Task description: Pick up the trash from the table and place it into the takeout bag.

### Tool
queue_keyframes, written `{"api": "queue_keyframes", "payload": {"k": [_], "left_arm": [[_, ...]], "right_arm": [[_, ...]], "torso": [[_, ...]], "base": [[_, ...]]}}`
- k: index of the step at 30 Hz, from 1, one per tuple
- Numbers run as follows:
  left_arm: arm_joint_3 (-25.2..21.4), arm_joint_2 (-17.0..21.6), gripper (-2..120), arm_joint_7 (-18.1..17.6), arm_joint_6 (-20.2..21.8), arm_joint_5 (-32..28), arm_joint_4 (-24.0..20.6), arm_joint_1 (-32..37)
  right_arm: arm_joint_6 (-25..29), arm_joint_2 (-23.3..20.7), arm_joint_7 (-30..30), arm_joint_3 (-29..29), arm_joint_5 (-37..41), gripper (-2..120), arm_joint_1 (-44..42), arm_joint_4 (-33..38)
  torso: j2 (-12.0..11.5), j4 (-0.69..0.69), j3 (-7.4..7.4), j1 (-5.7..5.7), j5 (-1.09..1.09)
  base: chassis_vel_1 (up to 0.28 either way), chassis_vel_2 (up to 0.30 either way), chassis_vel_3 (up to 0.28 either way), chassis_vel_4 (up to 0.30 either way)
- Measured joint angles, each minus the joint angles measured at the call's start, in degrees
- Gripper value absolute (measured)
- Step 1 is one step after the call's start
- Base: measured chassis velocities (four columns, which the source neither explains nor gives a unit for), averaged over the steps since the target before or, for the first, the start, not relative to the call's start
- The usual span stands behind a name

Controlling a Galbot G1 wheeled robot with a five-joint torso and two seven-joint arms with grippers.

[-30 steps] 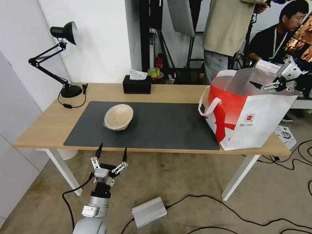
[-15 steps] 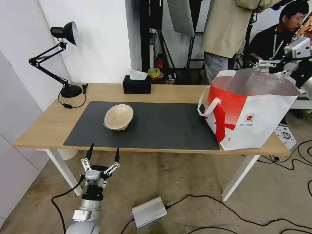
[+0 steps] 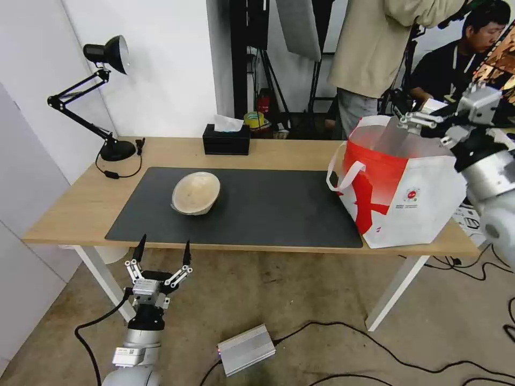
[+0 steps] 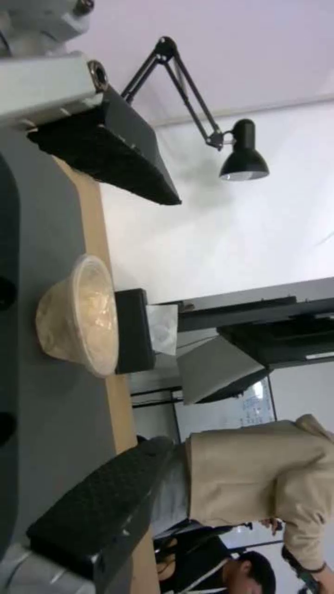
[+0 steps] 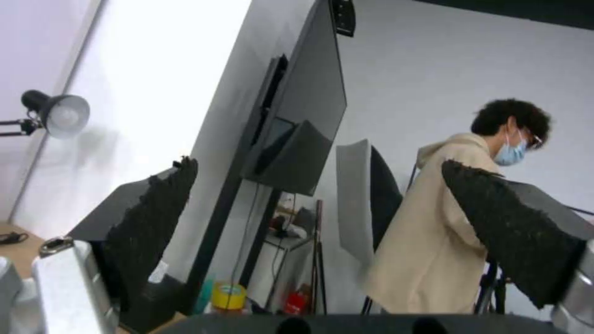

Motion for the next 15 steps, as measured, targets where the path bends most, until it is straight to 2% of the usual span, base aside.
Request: {"api": "queue_keyframes", "payload": {"k": [1, 5, 9, 15], "left_arm": [[0.00, 0.00, 100, 0.00, 0.00, 0.00, 0.00, 0.00], [0.08, 0.05, 100, 0.00, 0.02, 0.23, -0.31, 0.32], [0.29, 0.07, 100, 0.00, 0.02, 0.42, -0.42, 0.39], [0.69, 0.23, 100, 0.00, -0.01, 0.96, -0.45, 0.55]], "right_arm": [[0.00, 0.00, 0.00, 0.00, 0.00, 100, 0.00, 0.00], [2.71, 4.61, 0.00, 1.85, -4.25, 100, -6.72, 2.98], [3.69, 6.72, 0.00, 2.35, -6.09, 100, -9.29, 4.08], [5.84, 12.63, -0.61, 2.60, -10.19, 100, -14.35, 6.33]], "torso": [[0.00, 0.00, 0.00, 0.00, 0.00], [0.00, 0.00, 0.00, 0.00, 0.00], [0.00, 0.00, 0.00, 0.00, 0.00], [0.00, 0.01, 0.00, 0.00, 0.01]], "base": [[0.000, 0.000, 0.000, 0.000], [0.000, 0.000, 0.000, 0.000], [0.000, 0.000, 0.000, 0.000], [0.000, 0.000, 0.000, 0.000]]}}
